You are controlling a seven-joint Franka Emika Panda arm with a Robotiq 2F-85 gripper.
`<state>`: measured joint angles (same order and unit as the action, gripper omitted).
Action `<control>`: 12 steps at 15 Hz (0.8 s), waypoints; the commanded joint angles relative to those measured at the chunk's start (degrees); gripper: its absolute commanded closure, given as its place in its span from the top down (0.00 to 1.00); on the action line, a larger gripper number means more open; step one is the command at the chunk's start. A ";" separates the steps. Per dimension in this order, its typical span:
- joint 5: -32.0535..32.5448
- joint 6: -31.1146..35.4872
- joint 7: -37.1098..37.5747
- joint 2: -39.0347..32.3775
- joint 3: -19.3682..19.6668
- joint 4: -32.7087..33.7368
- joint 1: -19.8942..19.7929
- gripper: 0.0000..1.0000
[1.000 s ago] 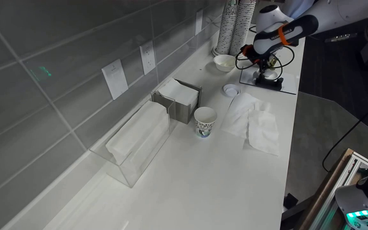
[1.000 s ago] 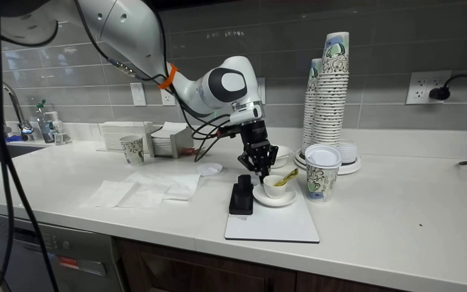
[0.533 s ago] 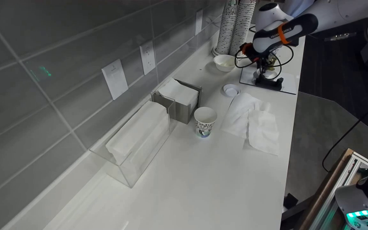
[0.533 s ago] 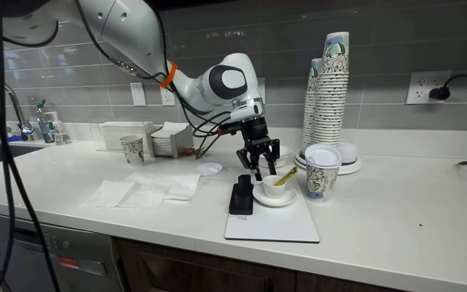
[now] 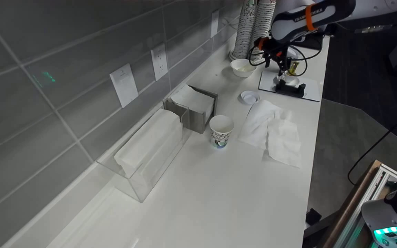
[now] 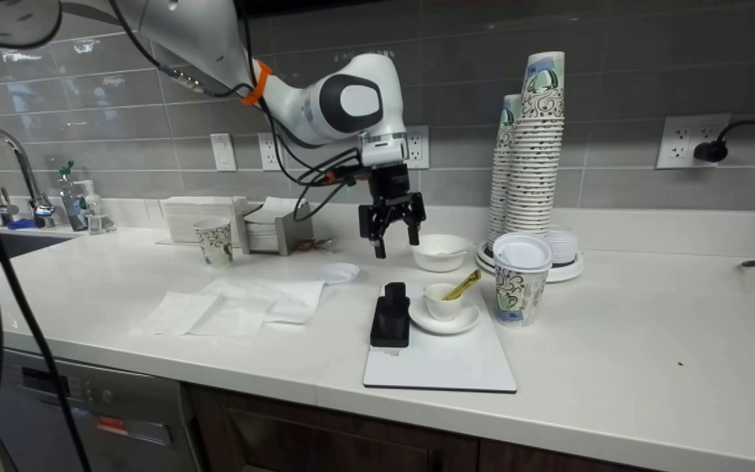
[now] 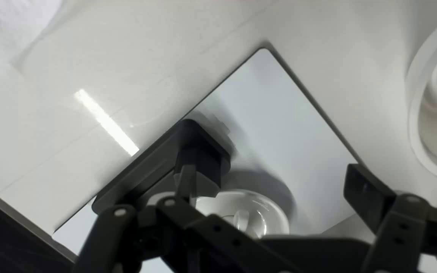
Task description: Move the white mug to the saucer next to the black object
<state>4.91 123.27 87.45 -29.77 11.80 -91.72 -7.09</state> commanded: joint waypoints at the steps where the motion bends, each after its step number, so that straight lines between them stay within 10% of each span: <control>1: -1.49 -0.85 -11.26 8.49 -1.82 -7.48 -0.21 1.00; 12: 0.06 -1.47 -44.29 23.10 -2.97 -23.11 0.55 1.00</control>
<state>4.78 122.10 51.46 -10.76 9.10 -110.44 -6.35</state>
